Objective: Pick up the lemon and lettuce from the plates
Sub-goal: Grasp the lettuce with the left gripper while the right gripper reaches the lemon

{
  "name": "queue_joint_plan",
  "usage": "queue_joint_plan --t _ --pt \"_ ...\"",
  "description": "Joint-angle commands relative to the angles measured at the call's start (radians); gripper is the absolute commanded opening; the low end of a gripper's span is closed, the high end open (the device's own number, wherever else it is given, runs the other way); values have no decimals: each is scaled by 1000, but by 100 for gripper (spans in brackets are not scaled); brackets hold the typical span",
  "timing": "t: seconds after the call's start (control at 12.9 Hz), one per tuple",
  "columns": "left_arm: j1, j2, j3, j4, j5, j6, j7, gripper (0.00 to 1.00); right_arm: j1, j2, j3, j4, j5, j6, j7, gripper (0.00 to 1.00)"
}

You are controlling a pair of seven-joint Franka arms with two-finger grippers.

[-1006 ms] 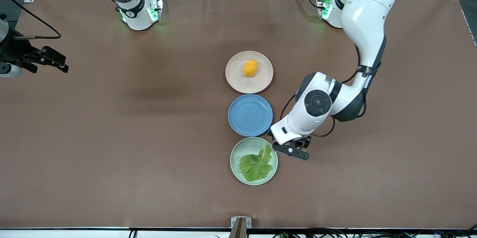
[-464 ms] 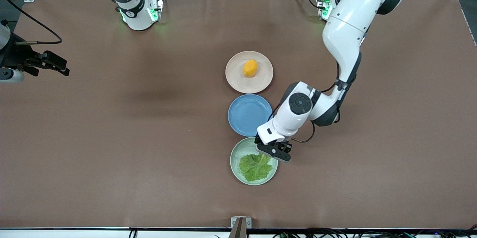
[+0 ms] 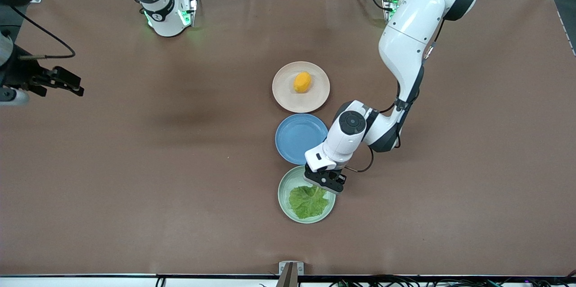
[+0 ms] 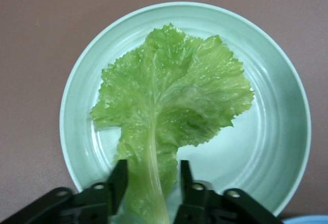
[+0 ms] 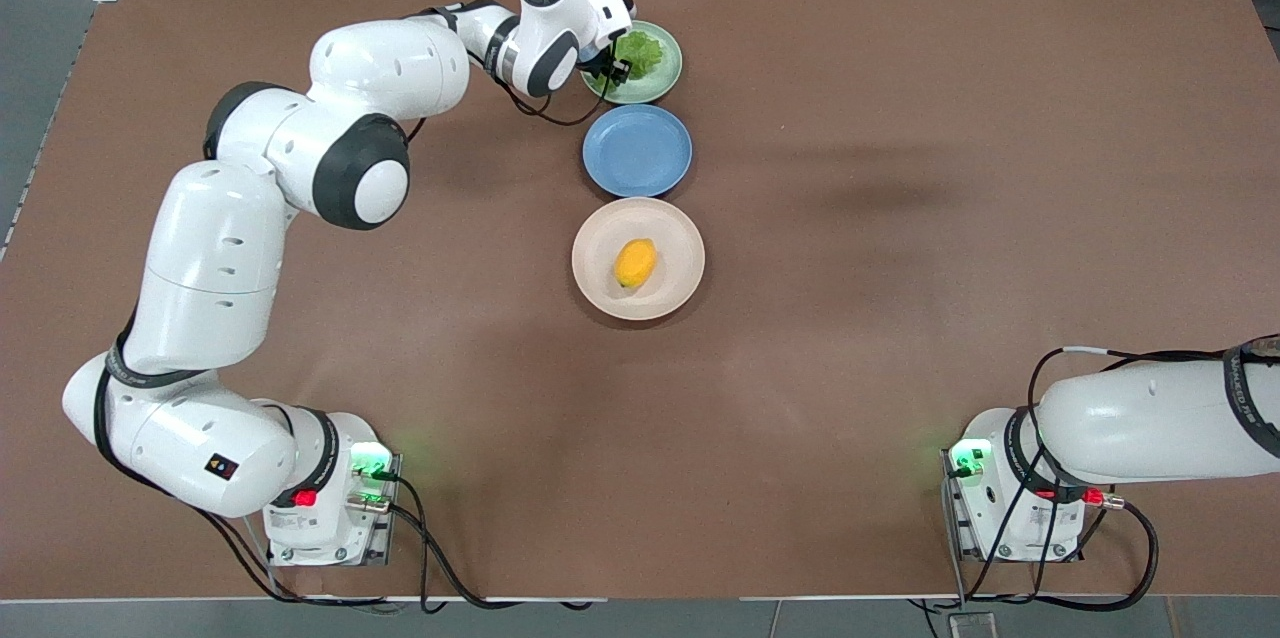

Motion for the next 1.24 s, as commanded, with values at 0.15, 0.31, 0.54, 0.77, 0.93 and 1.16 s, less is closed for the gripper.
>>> queue_joint_plan --t 0.15,0.31,0.54,0.77,0.93,1.16 --pt "-10 22 8 29 23 25 -15 8 46 31 16 12 10 -35 163 100" --pt "-10 8 8 28 21 21 -20 1 101 29 16 1 74 -35 289 100" --pt "-10 -38 -1 28 11 -11 -22 0 277 23 18 -55 92 -17 547 100" --pt "10 -168 -1 17 0 -209 -8 1 461 26 19 -139 92 115 810 100" --pt "50 -255 0 11 1 -375 21 3 573 29 19 -195 93 224 981 100" --pt "155 -378 0 -70 1 -519 85 4 757 118 19 -197 92 352 1218 100"
